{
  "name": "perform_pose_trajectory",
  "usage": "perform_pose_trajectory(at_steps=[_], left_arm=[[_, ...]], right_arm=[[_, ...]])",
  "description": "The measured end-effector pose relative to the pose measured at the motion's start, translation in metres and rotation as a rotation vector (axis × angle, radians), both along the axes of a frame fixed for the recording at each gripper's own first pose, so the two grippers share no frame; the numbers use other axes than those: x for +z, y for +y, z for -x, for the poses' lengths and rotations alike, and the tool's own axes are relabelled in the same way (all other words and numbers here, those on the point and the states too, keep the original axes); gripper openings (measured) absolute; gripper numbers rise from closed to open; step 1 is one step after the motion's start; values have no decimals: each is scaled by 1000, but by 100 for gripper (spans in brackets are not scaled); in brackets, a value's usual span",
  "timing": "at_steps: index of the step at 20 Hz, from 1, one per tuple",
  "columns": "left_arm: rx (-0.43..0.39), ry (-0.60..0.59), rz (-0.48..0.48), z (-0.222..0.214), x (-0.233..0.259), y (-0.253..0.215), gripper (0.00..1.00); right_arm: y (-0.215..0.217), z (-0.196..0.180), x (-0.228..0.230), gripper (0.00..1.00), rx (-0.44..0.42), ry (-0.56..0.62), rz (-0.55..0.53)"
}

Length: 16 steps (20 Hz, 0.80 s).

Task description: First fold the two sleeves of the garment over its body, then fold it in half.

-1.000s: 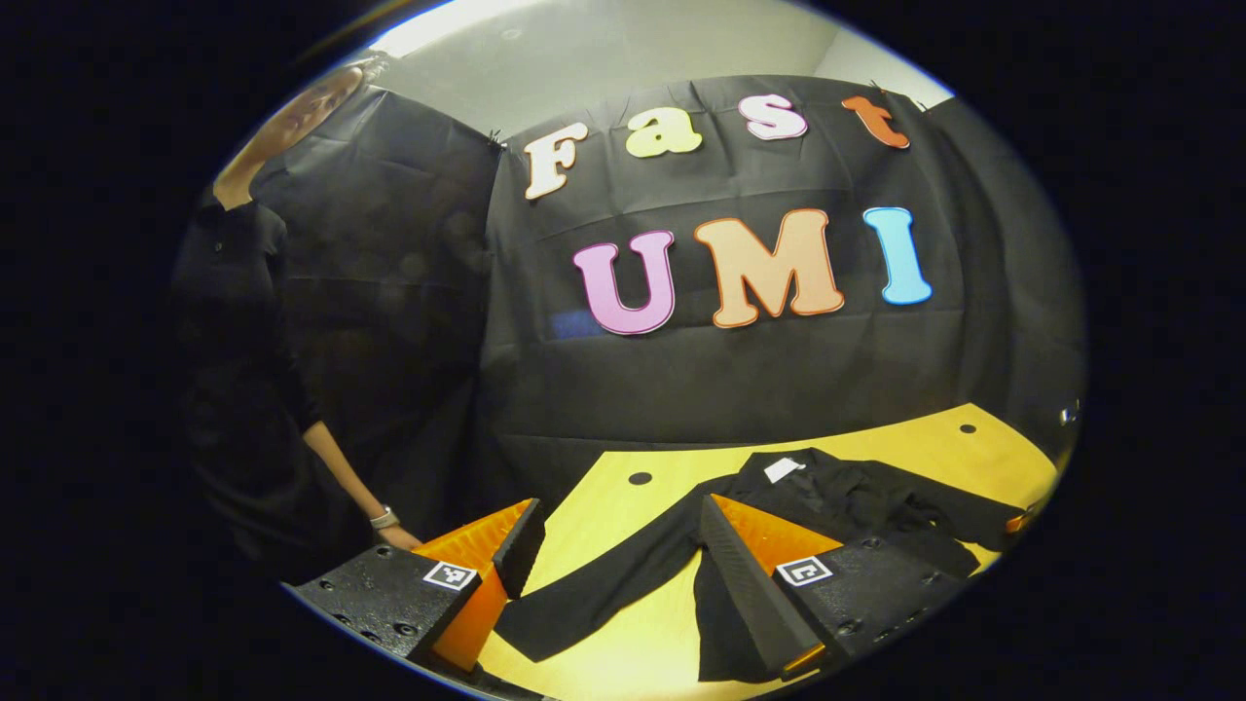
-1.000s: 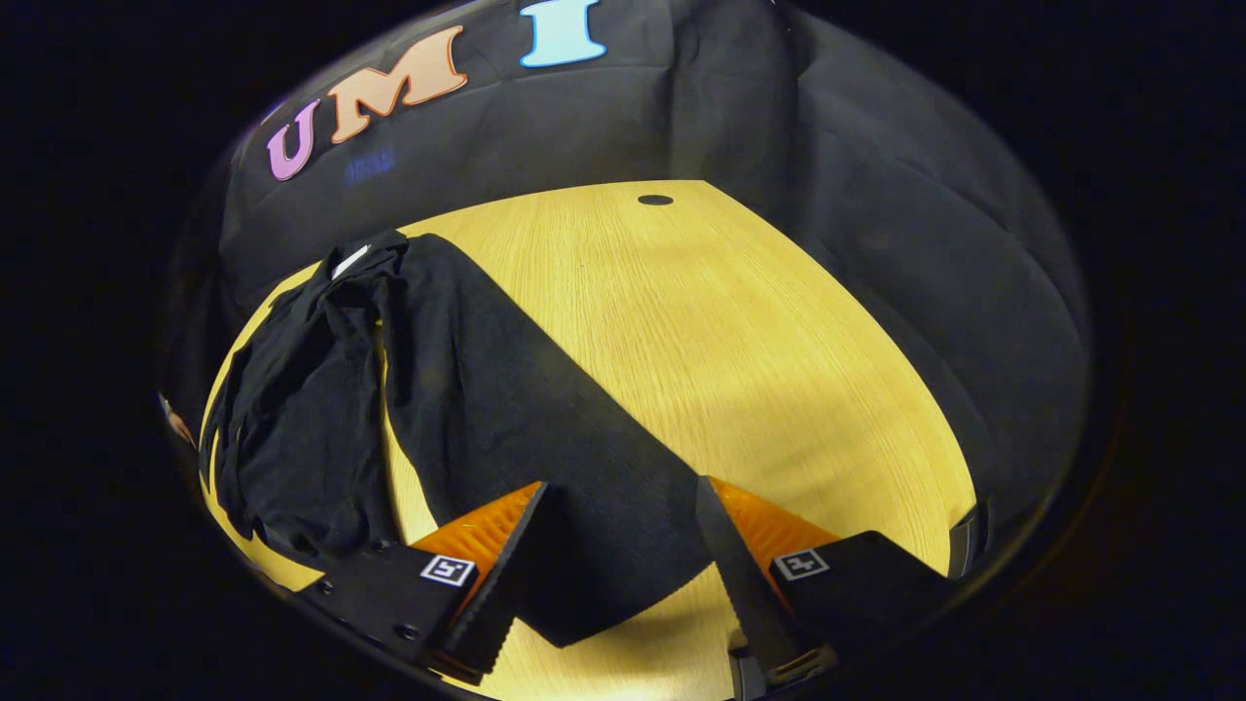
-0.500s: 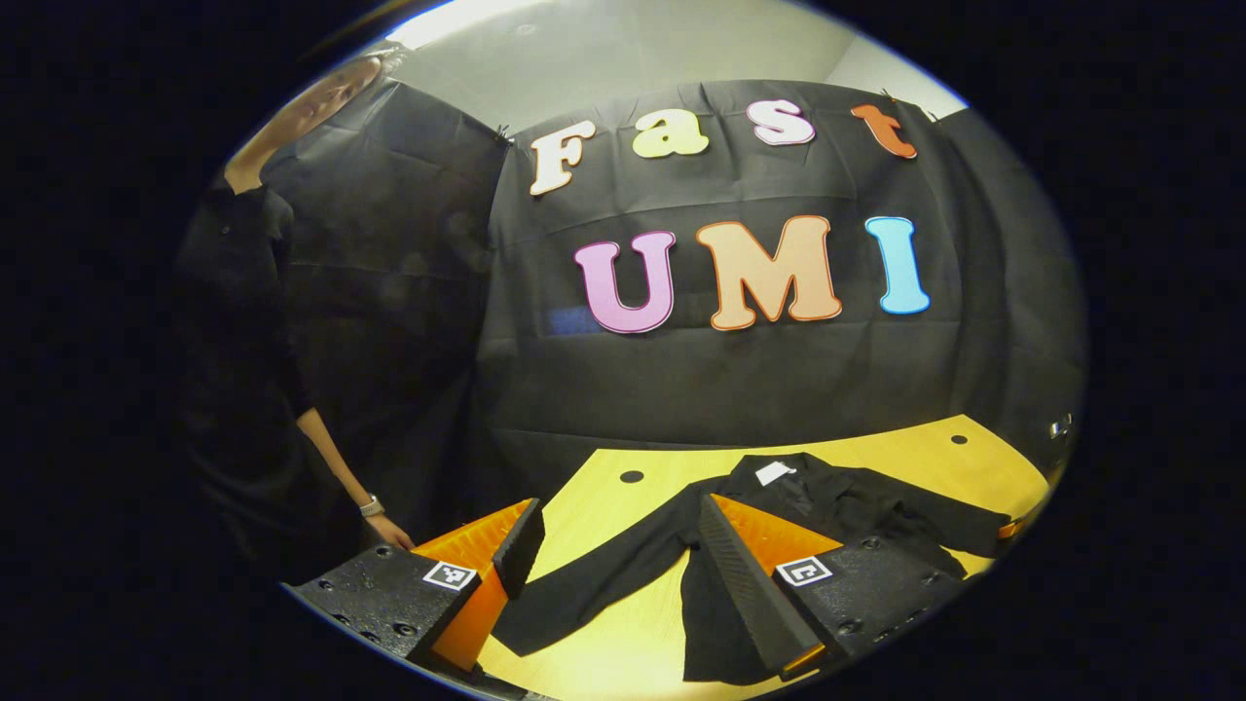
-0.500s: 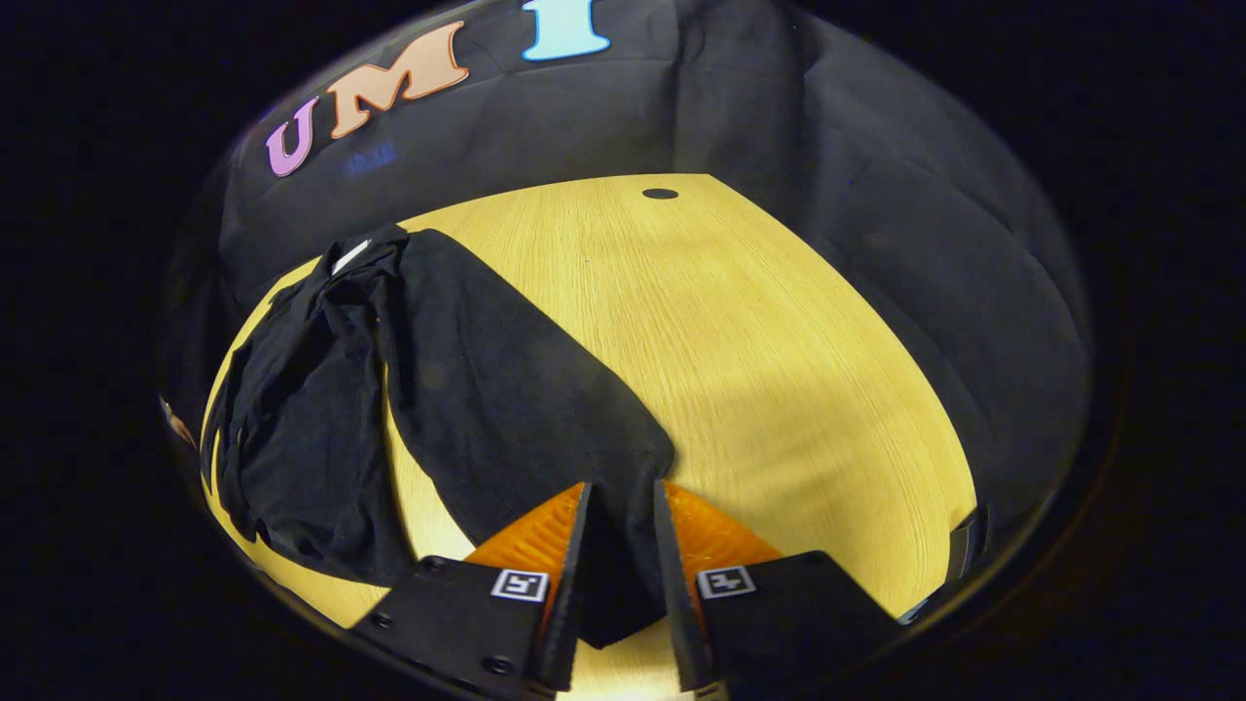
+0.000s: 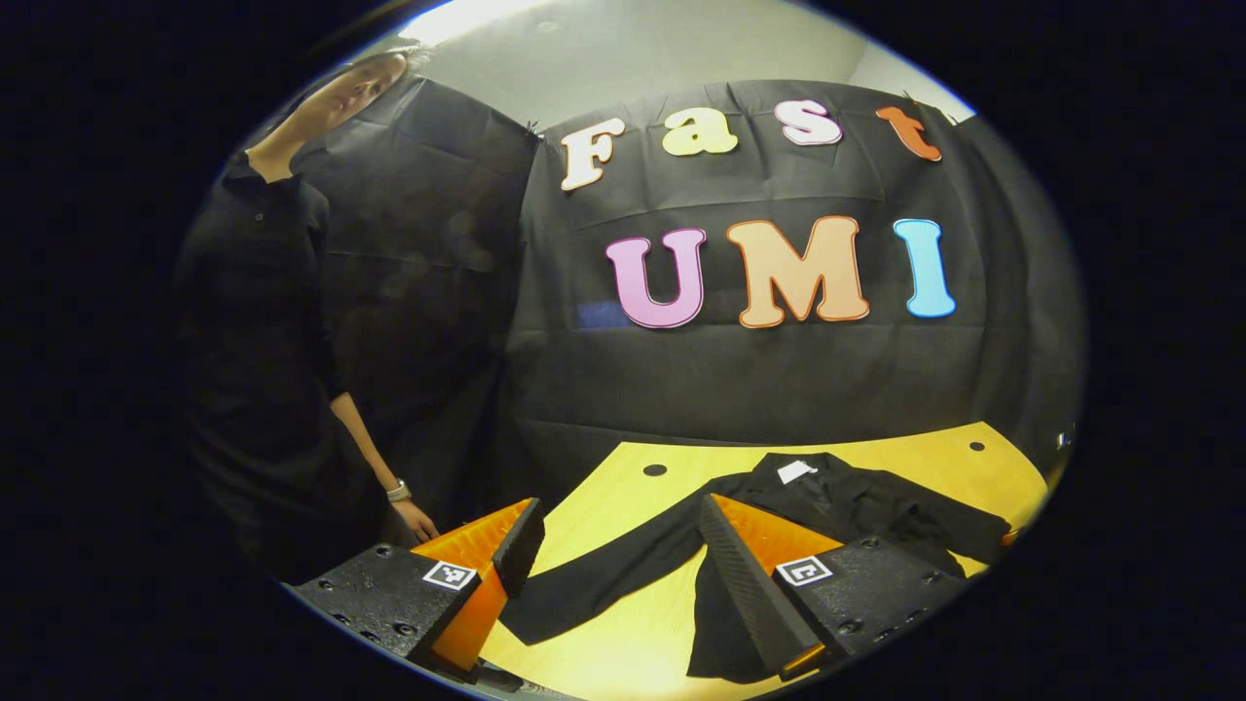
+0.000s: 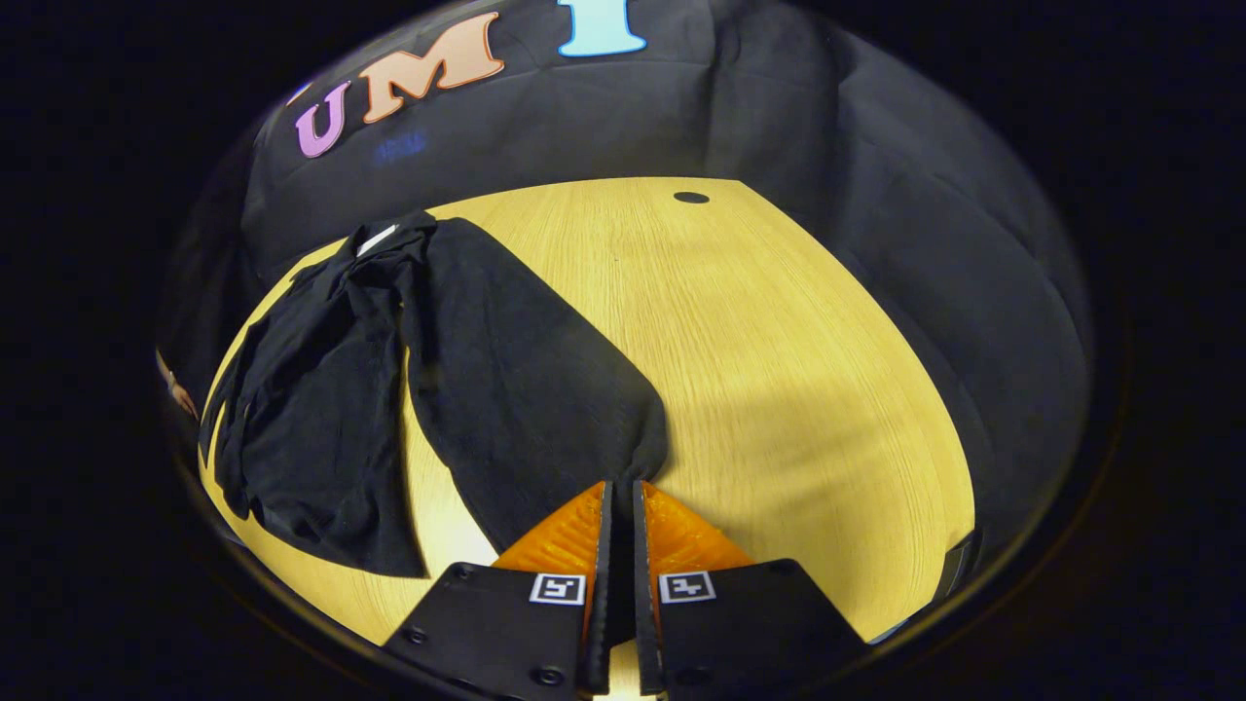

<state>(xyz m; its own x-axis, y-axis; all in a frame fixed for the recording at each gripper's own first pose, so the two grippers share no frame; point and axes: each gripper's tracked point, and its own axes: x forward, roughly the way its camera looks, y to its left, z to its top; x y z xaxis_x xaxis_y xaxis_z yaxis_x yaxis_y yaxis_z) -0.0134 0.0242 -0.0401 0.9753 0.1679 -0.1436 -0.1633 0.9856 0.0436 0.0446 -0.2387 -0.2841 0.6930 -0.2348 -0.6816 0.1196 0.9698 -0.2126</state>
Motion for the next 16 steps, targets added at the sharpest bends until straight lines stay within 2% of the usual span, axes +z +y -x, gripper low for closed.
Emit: perform_pose_trajectory(at_steps=[3, 6, 10, 11, 16], left_arm=[[1, 5, 2, 4, -3, -4, 97], [3, 12, 12, 10, -4, -8, 98], [3, 10, 25, 15, -6, -13, 95], [6, 9, 32, 16, -6, -14, 98], [21, 18, 70, 16, -15, -19, 98]], right_arm=[[0, 0, 1, 13, 11, -10, 29], [2, 0, 0, 8, 23, -10, 60], [3, 0, 1, 4, 15, 27, -9], [3, 0, 1, 4, 19, 33, -17], [3, -2, 3, 3, 35, 44, 18]])
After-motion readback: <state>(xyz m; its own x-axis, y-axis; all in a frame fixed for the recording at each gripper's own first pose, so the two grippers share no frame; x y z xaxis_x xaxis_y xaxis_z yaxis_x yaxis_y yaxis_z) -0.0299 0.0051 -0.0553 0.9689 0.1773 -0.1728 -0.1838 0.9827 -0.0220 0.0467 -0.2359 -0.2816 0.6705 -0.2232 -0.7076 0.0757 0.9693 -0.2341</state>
